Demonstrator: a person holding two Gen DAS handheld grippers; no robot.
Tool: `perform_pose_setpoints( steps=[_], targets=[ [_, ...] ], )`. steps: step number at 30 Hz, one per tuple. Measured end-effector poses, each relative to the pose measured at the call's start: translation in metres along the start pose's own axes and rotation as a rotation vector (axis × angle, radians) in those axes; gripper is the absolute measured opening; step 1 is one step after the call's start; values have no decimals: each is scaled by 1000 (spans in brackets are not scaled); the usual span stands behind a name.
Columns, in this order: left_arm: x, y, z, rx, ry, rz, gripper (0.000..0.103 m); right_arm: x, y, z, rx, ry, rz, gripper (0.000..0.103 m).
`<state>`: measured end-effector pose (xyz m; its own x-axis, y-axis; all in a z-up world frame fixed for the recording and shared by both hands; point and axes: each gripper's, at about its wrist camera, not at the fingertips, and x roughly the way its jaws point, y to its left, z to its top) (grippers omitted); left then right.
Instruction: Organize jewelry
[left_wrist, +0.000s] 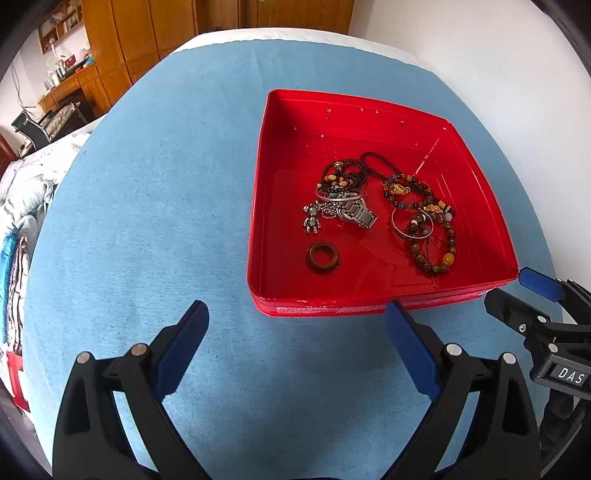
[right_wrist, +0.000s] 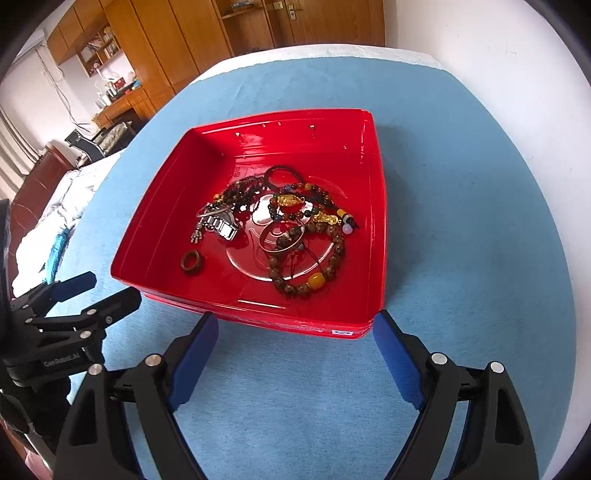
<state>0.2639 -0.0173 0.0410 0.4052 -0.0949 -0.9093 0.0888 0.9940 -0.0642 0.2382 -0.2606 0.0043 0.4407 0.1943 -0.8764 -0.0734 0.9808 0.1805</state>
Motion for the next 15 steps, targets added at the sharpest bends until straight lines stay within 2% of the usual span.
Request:
perform_pose_setpoints(
  steps=[15],
  targets=[
    [-1,-2,-1,7,-5,-1,95,-4,2,-1,-1,-4,9,86]
  ],
)
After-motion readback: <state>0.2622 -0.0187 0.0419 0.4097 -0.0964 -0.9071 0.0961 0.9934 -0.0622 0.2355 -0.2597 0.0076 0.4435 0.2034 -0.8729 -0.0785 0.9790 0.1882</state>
